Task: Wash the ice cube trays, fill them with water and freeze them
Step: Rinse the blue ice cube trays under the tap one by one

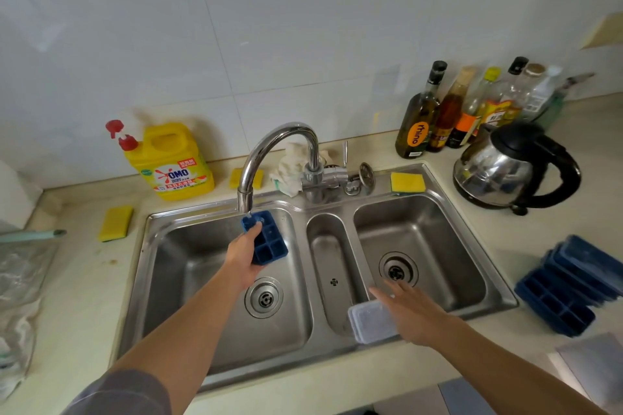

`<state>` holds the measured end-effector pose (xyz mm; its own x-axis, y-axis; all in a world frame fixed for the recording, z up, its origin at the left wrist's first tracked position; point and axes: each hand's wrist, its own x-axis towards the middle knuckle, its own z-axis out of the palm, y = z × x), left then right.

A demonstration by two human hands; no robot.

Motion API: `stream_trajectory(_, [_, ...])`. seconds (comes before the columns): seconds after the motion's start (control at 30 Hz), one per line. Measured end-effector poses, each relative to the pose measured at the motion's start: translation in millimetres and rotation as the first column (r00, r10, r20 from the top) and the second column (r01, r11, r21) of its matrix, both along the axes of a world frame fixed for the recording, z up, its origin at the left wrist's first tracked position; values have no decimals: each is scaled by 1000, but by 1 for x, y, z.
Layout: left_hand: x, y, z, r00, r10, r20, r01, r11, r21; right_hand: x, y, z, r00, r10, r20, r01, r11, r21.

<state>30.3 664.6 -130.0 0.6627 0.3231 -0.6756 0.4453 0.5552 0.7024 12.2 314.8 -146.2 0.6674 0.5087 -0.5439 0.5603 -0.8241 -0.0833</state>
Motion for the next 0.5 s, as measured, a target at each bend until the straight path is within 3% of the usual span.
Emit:
stream_trajectory(0.1, [1,1,2,1000,3,-8,-3,1000,-8,7,14,6,996,-91,12,89,987,132])
stream_trajectory(0.27, [0,9,0,1000,6,-9,-6,997,-74,21,57,24,967,-238,-95,255,919,301])
stream_trajectory(0.5, [5,29,-3,997,58,-49,-65,987,-148,40,153,39,930,-269,-251,358,814,456])
